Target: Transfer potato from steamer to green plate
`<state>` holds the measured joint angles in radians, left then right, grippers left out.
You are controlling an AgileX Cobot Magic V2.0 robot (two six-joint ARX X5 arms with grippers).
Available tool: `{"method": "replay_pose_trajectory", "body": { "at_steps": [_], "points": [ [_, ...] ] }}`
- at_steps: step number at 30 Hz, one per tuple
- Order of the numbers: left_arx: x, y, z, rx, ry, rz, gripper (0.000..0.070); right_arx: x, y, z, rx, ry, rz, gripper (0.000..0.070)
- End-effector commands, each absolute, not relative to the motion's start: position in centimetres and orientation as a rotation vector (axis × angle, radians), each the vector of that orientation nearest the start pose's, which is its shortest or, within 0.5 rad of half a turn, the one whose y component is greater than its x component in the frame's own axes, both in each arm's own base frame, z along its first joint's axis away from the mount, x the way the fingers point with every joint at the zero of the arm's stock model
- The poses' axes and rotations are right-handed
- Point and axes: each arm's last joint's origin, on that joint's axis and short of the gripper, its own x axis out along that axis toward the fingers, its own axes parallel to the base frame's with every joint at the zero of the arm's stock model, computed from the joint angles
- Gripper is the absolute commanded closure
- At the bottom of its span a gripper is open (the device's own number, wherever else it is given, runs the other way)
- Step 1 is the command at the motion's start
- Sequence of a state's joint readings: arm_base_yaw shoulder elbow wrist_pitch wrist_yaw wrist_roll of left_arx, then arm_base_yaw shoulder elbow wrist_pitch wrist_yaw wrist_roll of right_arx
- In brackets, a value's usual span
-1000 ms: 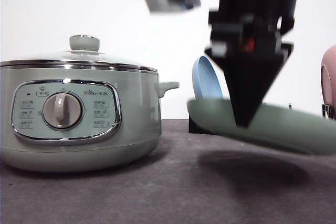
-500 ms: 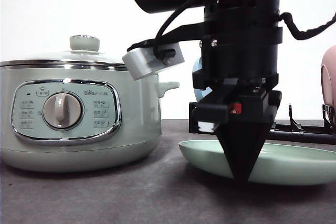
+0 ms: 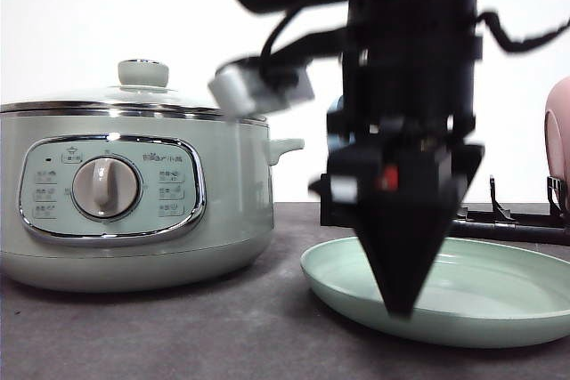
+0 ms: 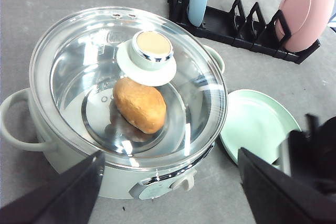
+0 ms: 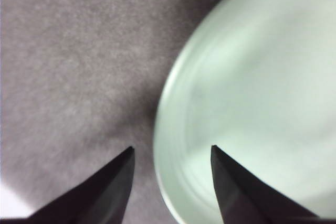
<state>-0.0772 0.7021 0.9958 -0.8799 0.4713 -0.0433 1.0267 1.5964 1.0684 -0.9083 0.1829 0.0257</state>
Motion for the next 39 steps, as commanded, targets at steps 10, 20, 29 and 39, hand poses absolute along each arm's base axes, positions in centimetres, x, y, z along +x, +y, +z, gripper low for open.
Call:
{"method": "replay_pose_trajectory", "body": {
  "at_steps": [10, 20, 29, 39],
  "points": [
    [11.4, -2.2, 35.8, -0.149, 0.570, -0.529, 0.0185, 15.7, 21.7, 31.9, -0.528, 0.868, 0.800, 0.0411],
    [11.6, -2.3, 35.7, -0.154, 0.581, -0.527, 0.0185, 17.4, 17.5, 37.6, -0.166, 0.685, 1.077, 0.0411],
    [11.6, -2.3, 35.7, -0.154, 0.581, -0.527, 0.0185, 18.2, 16.5, 37.5, -0.106, 0.712, 1.116, 0.0411],
    [11.9, -2.3, 35.7, -0.153, 0.573, -0.527, 0.0185, 18.2, 16.4, 37.5, -0.106, 0.713, 1.117, 0.0411]
  ]
}}
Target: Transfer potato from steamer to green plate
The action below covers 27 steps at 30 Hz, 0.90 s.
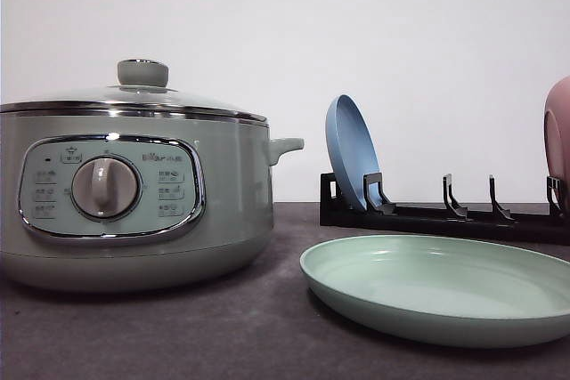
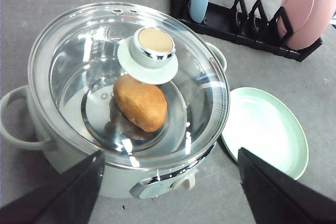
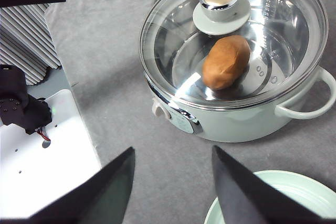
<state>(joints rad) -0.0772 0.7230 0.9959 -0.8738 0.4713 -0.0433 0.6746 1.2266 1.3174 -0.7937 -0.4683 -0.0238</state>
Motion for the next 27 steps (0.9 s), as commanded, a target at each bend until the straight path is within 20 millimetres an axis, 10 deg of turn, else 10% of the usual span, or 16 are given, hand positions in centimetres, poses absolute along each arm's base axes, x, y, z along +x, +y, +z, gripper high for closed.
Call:
{"method": "replay_pose_trajectory", "body": {
  "at_steps": [1, 17, 27],
  "points": [
    [12.1, -2.3, 35.8, -0.154, 0.570, -0.526, 0.0185, 18.2, 16.4, 37.5, -0.107, 0.713, 1.117, 0.0411],
    [21.3, -6.0, 42.5, -0.033, 0.726, -0.499, 0.0185, 18.1, 16.4, 37.4, -0.114, 0.733, 1.115, 0.0411],
    [27.5, -10.1, 41.0, 0.093, 0.917, -0.470, 0.0185, 18.0, 16.3, 37.3, -0.116, 0.738, 1.115, 0.0411]
  ]
}}
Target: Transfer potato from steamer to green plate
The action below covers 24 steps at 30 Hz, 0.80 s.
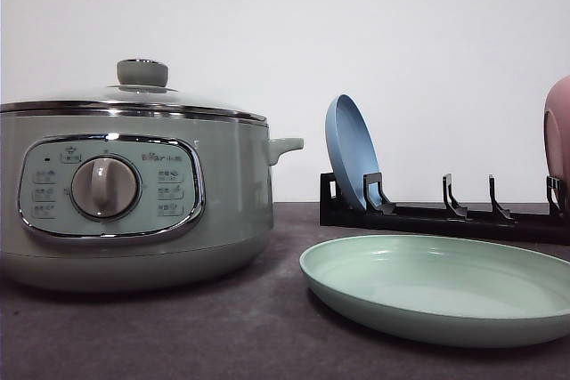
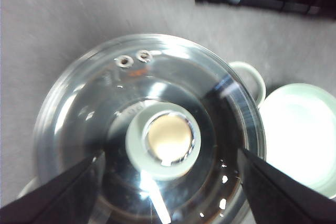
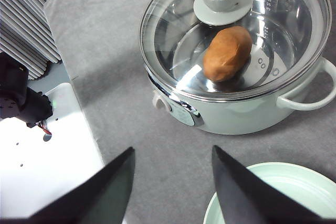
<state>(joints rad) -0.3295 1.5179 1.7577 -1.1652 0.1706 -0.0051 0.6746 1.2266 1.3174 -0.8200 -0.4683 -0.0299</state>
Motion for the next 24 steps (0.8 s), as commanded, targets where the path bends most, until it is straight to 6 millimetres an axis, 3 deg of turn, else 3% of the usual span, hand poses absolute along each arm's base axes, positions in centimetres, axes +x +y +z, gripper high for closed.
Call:
{"method": "replay_pose_trajectory", "body": {
  "at_steps": [1, 13, 24],
  "points": [
    [27.9, -10.5, 40.6, 0.103, 0.933, -0.469, 0.0185, 18.0, 16.3, 37.3, -0.116, 0.738, 1.115, 0.0411],
    [31.0, -13.3, 36.3, 0.178, 1.078, -0.456, 0.0185, 18.0, 16.3, 37.3, -0.116, 0.739, 1.115, 0.0411],
    [31.7, -14.1, 34.8, 0.221, 1.125, -0.429, 0.0185, 18.0, 16.3, 37.3, -0.118, 0.738, 1.111, 0.0411]
  ]
}}
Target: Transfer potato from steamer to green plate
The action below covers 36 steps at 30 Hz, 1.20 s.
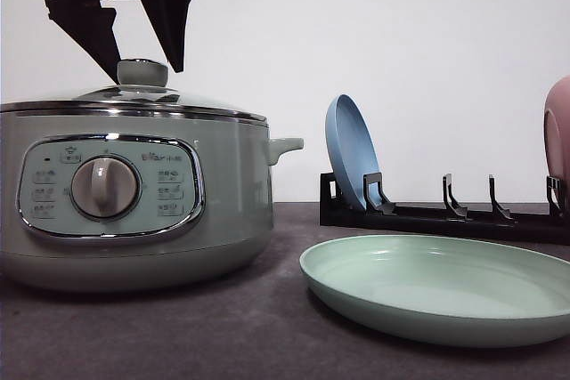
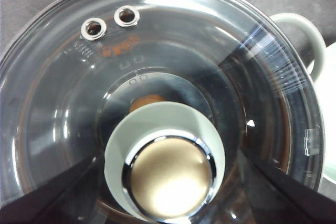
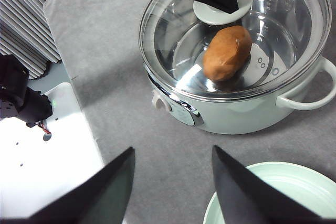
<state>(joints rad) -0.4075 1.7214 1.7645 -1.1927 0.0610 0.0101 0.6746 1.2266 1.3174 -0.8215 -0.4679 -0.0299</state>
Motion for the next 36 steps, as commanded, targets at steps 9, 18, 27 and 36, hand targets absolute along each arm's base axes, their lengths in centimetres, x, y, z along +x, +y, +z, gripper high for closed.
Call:
{"method": "replay_pose_trajectory", "body": {
  "at_steps": [9, 18, 27, 36],
  "points": [
    [31.99, -14.22, 34.42, 0.225, 1.139, -0.426, 0.0191, 18.05, 16.33, 37.31, -0.119, 0.738, 1.108, 0.0411],
    [31.86, -14.15, 34.33, 0.228, 1.158, -0.421, 0.0243, 18.05, 16.33, 37.31, -0.119, 0.737, 1.108, 0.0411],
    [31.86, -14.15, 34.27, 0.226, 1.163, -0.418, 0.0368, 18.05, 16.33, 37.31, -0.119, 0.737, 1.108, 0.0411],
    [31.72, -14.09, 34.21, 0.229, 1.181, -0.416, 0.0671, 18.06, 16.33, 37.32, -0.119, 0.736, 1.108, 0.0411]
  ]
}}
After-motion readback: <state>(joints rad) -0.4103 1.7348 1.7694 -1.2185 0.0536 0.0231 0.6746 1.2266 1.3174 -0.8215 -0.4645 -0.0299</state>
